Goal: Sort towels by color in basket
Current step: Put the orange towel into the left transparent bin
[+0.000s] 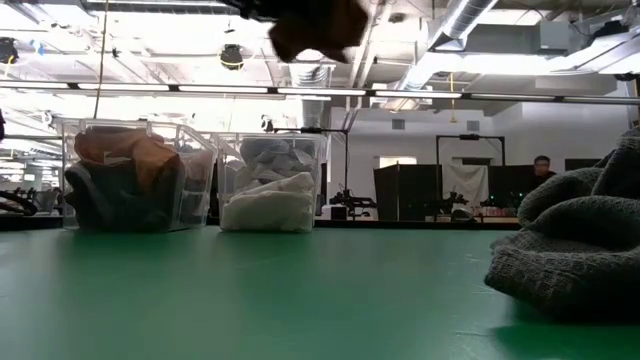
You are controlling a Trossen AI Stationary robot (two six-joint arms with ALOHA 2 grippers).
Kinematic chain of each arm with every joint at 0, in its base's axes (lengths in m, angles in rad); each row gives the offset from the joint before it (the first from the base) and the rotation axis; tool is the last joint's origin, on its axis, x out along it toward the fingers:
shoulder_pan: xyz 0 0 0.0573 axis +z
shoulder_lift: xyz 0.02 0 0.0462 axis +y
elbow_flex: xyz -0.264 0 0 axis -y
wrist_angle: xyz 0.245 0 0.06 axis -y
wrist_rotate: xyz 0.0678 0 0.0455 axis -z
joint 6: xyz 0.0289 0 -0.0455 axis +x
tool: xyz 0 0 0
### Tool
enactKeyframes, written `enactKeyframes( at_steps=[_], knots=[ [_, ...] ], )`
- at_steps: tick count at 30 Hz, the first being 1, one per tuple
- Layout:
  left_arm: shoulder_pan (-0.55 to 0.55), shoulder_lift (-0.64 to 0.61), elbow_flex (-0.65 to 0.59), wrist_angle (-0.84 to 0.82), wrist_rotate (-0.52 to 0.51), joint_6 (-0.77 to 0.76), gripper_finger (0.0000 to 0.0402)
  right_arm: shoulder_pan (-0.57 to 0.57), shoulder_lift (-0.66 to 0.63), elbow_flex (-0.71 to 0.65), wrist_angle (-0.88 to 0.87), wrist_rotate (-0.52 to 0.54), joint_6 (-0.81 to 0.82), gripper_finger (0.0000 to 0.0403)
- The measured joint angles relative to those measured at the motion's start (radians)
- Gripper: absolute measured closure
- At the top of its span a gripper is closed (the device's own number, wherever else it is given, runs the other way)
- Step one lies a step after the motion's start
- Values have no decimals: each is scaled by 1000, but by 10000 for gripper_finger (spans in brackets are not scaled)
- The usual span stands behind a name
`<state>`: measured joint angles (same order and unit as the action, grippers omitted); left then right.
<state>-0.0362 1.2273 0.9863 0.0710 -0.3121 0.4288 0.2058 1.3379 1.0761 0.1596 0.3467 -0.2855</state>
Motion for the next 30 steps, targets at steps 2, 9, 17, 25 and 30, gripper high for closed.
enactKeyframes(
  at_steps=[2, 9, 17, 25, 30],
  knots=[
    [10, -78, 0, -94, -96, 6, 376, 22, -34, 1, -62, 77, 3, 171],
    [164, -282, 0, -538, -311, -159, 376, 49, -85, 1, -230, 209, 115, 161],
    [406, -327, 0, -894, -425, -304, 376, 51, -40, 0, -293, 210, 176, 168],
    [530, -232, -66, -981, -401, -316, 376, 65, -42, -1, -307, 209, 177, 168],
    [554, -115, -113, -976, -316, -219, 376, 65, -43, -1, -302, 209, 149, 168]
  ],
)
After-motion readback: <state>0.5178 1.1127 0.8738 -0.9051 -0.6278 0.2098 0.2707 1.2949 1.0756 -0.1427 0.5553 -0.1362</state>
